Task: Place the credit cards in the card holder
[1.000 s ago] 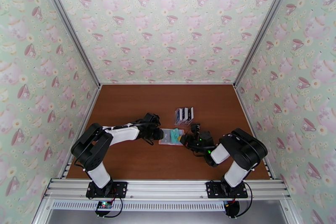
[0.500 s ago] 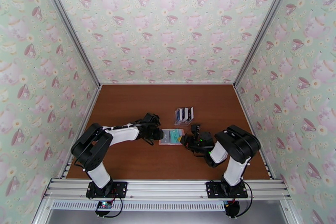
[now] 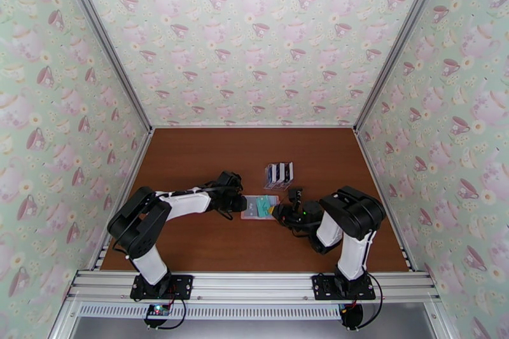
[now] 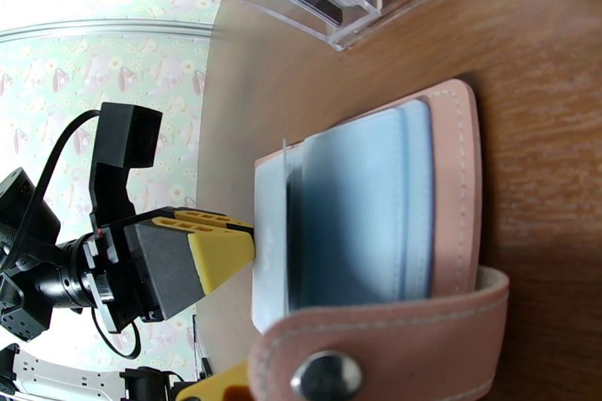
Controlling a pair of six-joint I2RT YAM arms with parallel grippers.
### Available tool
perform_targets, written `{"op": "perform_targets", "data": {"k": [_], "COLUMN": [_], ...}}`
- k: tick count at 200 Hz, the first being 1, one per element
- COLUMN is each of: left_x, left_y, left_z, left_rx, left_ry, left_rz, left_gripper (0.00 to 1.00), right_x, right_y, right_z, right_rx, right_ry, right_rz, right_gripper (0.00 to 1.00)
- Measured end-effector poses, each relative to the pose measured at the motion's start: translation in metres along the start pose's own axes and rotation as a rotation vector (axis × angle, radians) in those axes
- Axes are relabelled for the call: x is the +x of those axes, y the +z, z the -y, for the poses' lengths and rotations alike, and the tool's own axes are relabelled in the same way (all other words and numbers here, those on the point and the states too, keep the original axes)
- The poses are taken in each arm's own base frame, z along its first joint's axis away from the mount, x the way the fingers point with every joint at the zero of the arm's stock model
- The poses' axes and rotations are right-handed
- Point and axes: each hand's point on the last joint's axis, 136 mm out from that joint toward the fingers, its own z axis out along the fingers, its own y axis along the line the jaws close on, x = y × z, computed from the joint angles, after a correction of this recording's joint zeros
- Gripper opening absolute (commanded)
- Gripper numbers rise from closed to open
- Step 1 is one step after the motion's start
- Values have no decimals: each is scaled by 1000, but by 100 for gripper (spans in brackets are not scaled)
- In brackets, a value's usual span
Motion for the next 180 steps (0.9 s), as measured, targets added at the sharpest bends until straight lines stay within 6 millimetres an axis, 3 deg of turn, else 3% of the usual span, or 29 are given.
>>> {"op": "perform_targets", "data": {"k": [162, 180], "left_x": [0, 0], "left_y": [2, 3], "left_z": [2, 3], "left_rx": [36, 38], "left_ry": [-31, -30], "left_rz": [33, 35], "left_gripper": [22, 23], "right_x": [-7, -6], "right_y": [10, 11], "right_z": [-5, -6], "right_rx": [-37, -39], "right_ry": [-9, -11], "right_rz": [10, 8], "right_gripper": [0, 4]}}
